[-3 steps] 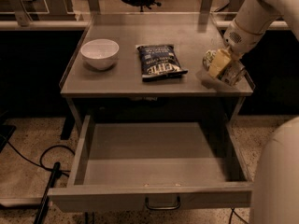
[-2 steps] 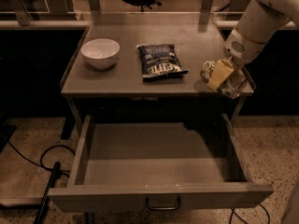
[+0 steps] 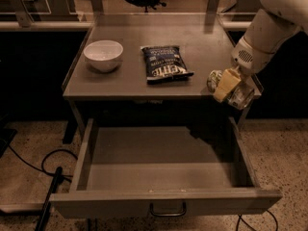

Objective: Place 7up can into top drawer

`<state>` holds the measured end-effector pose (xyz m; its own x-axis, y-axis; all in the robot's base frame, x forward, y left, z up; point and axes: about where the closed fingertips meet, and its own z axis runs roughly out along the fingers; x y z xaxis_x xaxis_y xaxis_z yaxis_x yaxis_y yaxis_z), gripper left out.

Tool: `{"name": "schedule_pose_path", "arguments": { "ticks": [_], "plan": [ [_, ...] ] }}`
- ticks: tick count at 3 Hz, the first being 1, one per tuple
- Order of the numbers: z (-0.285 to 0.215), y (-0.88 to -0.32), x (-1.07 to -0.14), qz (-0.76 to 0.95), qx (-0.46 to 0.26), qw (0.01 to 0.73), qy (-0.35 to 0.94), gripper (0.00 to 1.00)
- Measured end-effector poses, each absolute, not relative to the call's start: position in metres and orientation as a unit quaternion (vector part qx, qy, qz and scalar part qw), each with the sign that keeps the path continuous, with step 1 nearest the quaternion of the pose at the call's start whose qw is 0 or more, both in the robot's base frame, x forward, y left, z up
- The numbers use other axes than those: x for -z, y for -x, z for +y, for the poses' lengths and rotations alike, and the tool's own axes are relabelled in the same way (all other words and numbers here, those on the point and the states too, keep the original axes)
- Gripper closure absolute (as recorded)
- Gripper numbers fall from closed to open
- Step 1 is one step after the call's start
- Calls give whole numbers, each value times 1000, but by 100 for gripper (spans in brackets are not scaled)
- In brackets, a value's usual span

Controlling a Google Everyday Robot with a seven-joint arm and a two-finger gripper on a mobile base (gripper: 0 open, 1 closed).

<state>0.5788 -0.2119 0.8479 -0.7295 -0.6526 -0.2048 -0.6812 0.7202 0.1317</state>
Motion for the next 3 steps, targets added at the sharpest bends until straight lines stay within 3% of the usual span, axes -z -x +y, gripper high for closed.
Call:
{"name": "schedule_pose_path", "arguments": {
  "ticks": [2, 3],
  "plan": [
    [-171, -514, -800, 907, -162, 2, 390, 100],
    [-169, -510, -793, 905, -165, -5, 391, 100]
  ]
}}
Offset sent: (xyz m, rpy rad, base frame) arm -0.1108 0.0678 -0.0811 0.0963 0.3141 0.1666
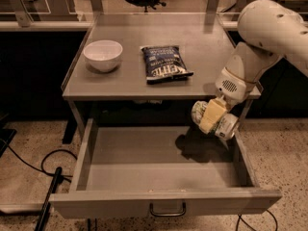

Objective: Place 7up can into top drawer

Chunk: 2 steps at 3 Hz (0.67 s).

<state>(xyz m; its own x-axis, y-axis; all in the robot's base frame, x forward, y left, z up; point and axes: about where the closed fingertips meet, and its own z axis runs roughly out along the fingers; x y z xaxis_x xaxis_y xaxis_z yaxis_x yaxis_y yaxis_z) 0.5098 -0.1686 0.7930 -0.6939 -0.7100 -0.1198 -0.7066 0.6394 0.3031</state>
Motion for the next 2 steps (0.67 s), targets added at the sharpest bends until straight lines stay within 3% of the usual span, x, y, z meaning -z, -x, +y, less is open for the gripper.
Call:
{"name": "schedule_pose_path", "arguments": {
  "ticks": [2],
  "plan": [
    [-156, -495, -754, -913, 166, 33, -371, 100]
  ]
}}
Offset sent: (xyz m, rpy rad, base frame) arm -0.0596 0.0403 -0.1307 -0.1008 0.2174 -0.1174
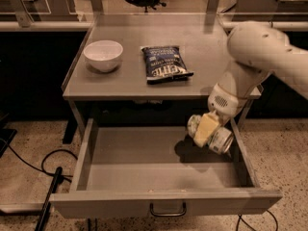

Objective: Place 7up can into top drawer

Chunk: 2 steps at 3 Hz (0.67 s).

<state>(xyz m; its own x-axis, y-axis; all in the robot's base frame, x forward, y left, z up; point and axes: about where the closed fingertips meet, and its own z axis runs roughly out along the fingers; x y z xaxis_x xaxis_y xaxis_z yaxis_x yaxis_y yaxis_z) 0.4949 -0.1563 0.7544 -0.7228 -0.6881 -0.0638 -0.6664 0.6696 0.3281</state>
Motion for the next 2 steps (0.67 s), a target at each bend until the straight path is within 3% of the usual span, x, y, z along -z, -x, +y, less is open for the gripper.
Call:
{"name": "schedule_pose_path", "arguments": {
  "ticks": [2],
  "plan": [
    [-132, -462, -680, -928, 167, 87, -322, 100]
  ]
}}
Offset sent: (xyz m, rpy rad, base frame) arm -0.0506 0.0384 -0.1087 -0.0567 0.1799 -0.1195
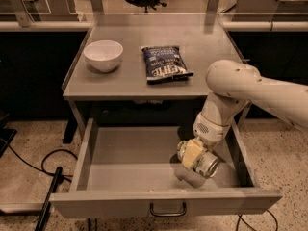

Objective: Place 7up can into top drawer

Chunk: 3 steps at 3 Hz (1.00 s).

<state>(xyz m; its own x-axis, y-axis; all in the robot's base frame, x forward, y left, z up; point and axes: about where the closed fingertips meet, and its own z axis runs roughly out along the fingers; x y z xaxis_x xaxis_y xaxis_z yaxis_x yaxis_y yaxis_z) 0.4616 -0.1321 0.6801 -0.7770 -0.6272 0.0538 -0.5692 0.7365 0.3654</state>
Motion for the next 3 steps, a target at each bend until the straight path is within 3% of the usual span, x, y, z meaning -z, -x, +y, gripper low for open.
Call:
{"name": "schedule_pose_path", "arguments": {
  "ticks": [3],
  "plan": [
    [-120, -465, -648, -955, 158, 78, -239, 100]
  ]
}}
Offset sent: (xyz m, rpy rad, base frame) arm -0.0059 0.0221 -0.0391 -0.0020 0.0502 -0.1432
